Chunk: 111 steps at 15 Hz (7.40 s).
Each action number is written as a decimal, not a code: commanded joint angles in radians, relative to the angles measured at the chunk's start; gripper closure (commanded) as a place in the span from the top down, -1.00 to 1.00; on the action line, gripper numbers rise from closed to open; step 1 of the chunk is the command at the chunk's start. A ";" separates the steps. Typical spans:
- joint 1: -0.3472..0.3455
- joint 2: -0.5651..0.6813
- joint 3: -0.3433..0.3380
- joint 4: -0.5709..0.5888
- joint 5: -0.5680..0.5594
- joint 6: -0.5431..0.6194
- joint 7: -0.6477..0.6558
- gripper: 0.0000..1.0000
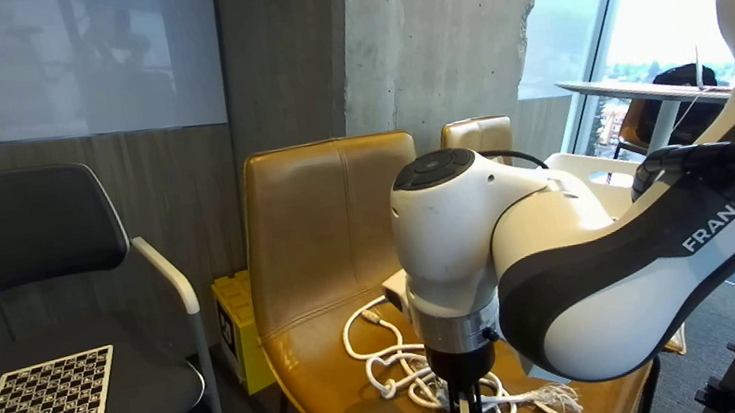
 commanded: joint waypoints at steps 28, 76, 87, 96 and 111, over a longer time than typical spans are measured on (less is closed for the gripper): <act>-0.024 -0.670 0.096 0.264 -0.036 -0.495 -0.078 -1.00; -0.269 -0.305 -0.013 0.004 -0.016 -0.246 -0.099 1.00; -0.229 -0.169 0.000 -0.043 0.054 -0.010 -0.059 1.00; -0.246 -0.143 0.005 -0.021 0.153 0.006 -0.065 1.00; -0.187 -0.074 -0.010 -0.034 0.124 0.041 -0.035 -0.45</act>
